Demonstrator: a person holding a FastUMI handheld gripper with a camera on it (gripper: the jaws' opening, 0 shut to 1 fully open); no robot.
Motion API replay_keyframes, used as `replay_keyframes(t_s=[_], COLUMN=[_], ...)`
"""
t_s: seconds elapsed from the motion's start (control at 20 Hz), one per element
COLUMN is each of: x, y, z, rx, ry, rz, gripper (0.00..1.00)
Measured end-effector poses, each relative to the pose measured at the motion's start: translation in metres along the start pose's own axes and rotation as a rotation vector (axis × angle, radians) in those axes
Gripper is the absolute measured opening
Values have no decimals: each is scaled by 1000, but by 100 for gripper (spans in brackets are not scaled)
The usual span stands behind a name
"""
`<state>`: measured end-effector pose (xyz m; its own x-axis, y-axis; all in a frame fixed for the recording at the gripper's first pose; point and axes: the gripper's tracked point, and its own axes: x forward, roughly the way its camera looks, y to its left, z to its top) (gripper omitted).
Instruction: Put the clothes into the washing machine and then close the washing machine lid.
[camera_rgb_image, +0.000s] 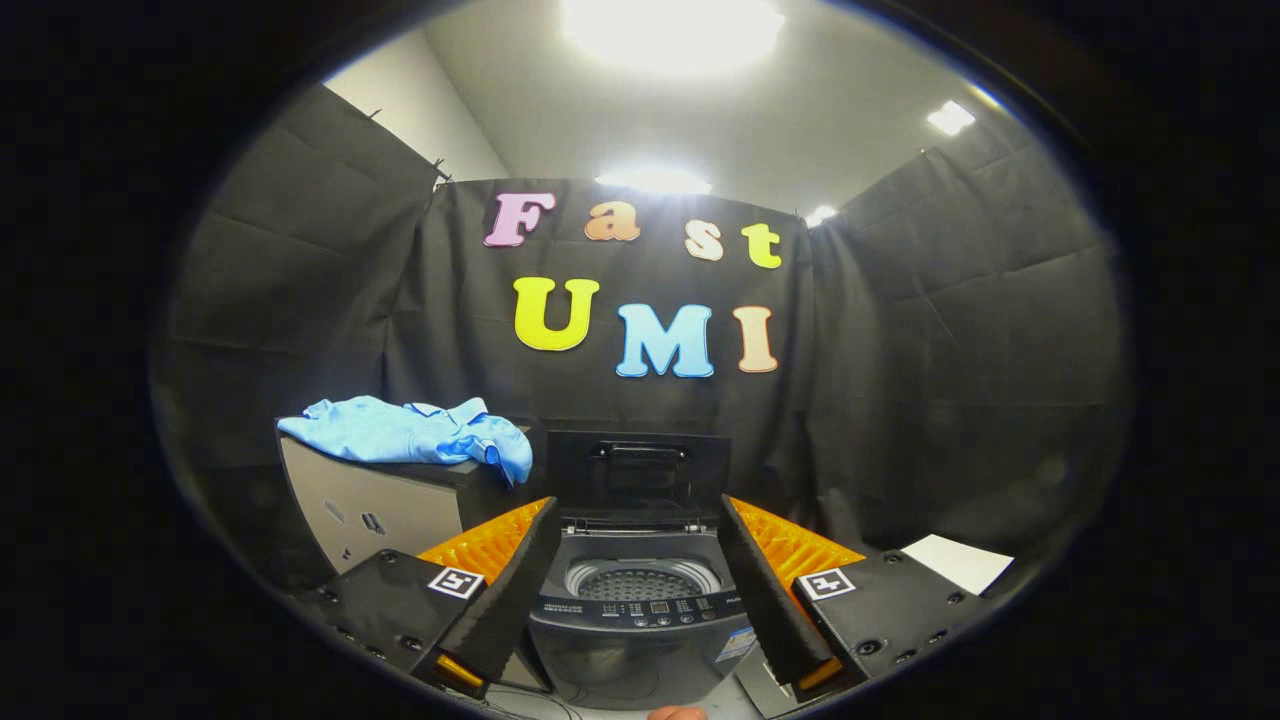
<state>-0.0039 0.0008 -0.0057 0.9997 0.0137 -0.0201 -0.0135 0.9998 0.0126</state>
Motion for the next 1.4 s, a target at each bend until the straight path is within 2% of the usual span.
replay_keyframes(t_s=[0.65,0.95,1.2,1.4], x=[7,27,51,82], y=[8,16,37,78], z=[-7,11,31,51], rx=[19,3,29,56], ry=[37,20,25,119], rz=[32,51,99,200], gripper=[98,98,98,98])
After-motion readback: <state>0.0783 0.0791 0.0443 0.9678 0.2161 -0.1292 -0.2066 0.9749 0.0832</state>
